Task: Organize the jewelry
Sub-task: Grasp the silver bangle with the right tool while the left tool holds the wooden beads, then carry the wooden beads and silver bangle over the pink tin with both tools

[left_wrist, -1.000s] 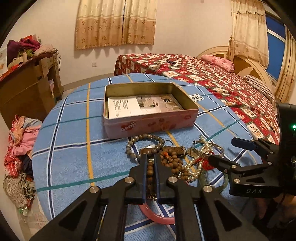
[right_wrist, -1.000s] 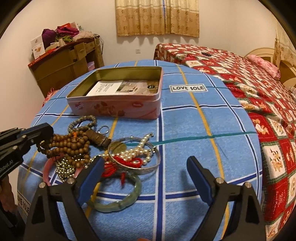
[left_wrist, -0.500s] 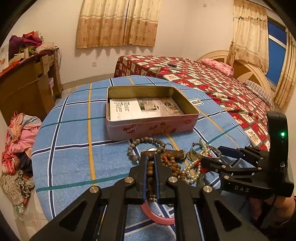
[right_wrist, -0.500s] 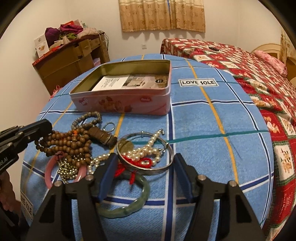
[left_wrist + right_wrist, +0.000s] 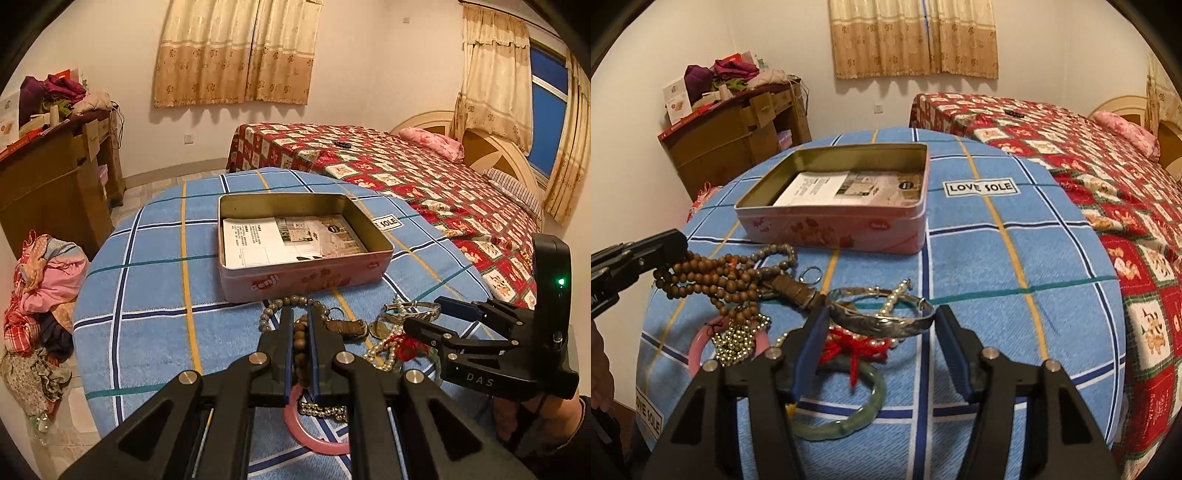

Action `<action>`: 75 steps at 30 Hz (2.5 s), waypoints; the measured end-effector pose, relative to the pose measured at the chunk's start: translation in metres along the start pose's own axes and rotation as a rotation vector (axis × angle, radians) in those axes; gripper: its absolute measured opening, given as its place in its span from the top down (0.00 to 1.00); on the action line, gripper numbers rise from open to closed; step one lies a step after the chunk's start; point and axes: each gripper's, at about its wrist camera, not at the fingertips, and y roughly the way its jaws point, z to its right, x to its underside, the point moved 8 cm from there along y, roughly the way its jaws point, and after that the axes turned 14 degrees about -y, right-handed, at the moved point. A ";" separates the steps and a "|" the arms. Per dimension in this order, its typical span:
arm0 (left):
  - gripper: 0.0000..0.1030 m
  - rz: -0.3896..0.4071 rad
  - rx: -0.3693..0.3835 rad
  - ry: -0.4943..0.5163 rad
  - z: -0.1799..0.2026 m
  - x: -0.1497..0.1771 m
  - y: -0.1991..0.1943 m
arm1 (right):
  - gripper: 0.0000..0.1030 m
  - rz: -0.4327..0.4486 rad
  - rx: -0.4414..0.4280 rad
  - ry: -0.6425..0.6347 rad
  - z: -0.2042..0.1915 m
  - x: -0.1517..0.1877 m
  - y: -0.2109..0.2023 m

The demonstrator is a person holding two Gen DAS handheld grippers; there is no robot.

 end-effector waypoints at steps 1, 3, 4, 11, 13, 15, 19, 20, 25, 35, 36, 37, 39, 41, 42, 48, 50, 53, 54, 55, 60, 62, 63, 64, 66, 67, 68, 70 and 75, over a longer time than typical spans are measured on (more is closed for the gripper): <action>0.94 0.000 0.000 0.000 0.000 0.000 0.000 | 0.40 0.003 0.002 -0.003 0.000 0.000 0.000; 0.94 0.002 0.000 0.001 0.000 -0.001 -0.001 | 0.41 0.011 0.007 -0.006 0.000 -0.002 -0.002; 0.94 0.003 0.000 0.002 0.001 -0.002 -0.001 | 0.42 0.017 0.006 -0.007 0.000 -0.003 -0.003; 0.94 0.016 0.005 0.011 0.004 -0.012 -0.005 | 0.43 0.032 0.013 -0.010 0.003 -0.009 -0.006; 0.94 0.019 0.006 0.013 0.004 -0.013 -0.006 | 0.47 0.037 0.016 -0.011 0.004 -0.010 -0.008; 0.94 0.021 0.007 0.016 0.004 -0.014 -0.005 | 0.68 0.048 0.020 -0.014 0.005 -0.014 -0.011; 0.94 0.016 0.008 0.020 0.005 -0.014 -0.004 | 0.74 0.038 0.025 -0.030 0.006 -0.018 -0.009; 0.94 0.014 0.009 0.022 0.006 -0.014 -0.003 | 0.74 0.033 0.026 -0.032 0.006 -0.018 -0.007; 0.94 0.008 0.006 0.021 0.004 -0.012 -0.001 | 0.52 -0.017 0.037 -0.044 0.009 -0.009 0.006; 0.94 0.010 -0.022 0.006 -0.005 -0.018 0.013 | 0.35 -0.046 0.001 -0.079 -0.005 -0.021 0.028; 0.94 0.012 -0.020 0.009 -0.004 -0.020 0.014 | 0.35 -0.049 -0.003 -0.082 -0.007 -0.023 0.031; 0.94 0.012 -0.019 0.010 -0.004 -0.020 0.014 | 0.35 -0.053 -0.008 -0.084 -0.009 -0.025 0.033; 0.94 0.009 -0.015 0.015 -0.002 -0.021 0.016 | 0.35 -0.069 -0.025 -0.084 -0.012 -0.026 0.039; 0.94 0.004 -0.008 0.017 -0.001 -0.020 0.018 | 0.35 -0.092 -0.043 -0.091 -0.017 -0.025 0.046; 0.94 0.003 -0.006 0.016 -0.001 -0.019 0.018 | 0.34 -0.106 -0.044 -0.096 -0.019 -0.023 0.050; 0.94 0.022 0.011 0.003 -0.002 -0.023 0.006 | 0.63 -0.108 -0.038 -0.110 -0.018 -0.019 0.048; 0.94 0.028 0.017 0.007 -0.001 -0.025 0.001 | 0.70 -0.108 -0.035 -0.119 -0.019 -0.016 0.045; 0.94 0.028 0.019 0.018 0.002 -0.025 -0.002 | 0.67 -0.130 -0.044 -0.122 -0.019 -0.010 0.046; 0.94 0.029 0.019 0.020 0.003 -0.025 -0.003 | 0.61 -0.121 -0.044 -0.115 -0.018 -0.010 0.044; 0.94 0.029 0.019 0.021 0.004 -0.025 -0.003 | 0.37 -0.108 -0.032 -0.106 -0.016 -0.011 0.041; 0.94 0.027 0.017 0.014 0.005 -0.024 -0.003 | 0.15 -0.094 0.001 -0.113 -0.011 -0.018 0.039; 0.94 0.025 0.016 0.011 0.004 -0.024 -0.002 | 0.18 -0.121 0.005 -0.107 -0.006 -0.016 0.047; 0.94 0.023 0.015 0.009 0.004 -0.024 -0.001 | 0.19 -0.137 0.007 -0.093 -0.002 -0.015 0.050; 0.94 0.020 0.014 0.008 0.003 -0.024 0.000 | 0.21 -0.152 0.002 -0.082 0.000 -0.014 0.053; 0.94 0.013 0.013 0.008 0.003 -0.022 0.004 | 0.27 -0.181 -0.004 -0.095 0.000 -0.012 0.058; 0.94 0.013 0.014 0.009 0.003 -0.022 0.004 | 0.32 -0.176 -0.002 -0.105 -0.002 -0.014 0.057; 0.94 0.013 0.016 0.012 0.003 -0.023 0.004 | 0.32 -0.176 -0.004 -0.108 -0.003 -0.015 0.057; 0.94 0.017 0.019 0.014 0.003 -0.024 0.002 | 0.32 -0.165 -0.010 -0.110 -0.004 -0.013 0.054; 0.94 0.047 0.028 0.017 0.003 -0.033 -0.011 | 0.32 -0.089 -0.017 -0.101 -0.006 -0.019 0.033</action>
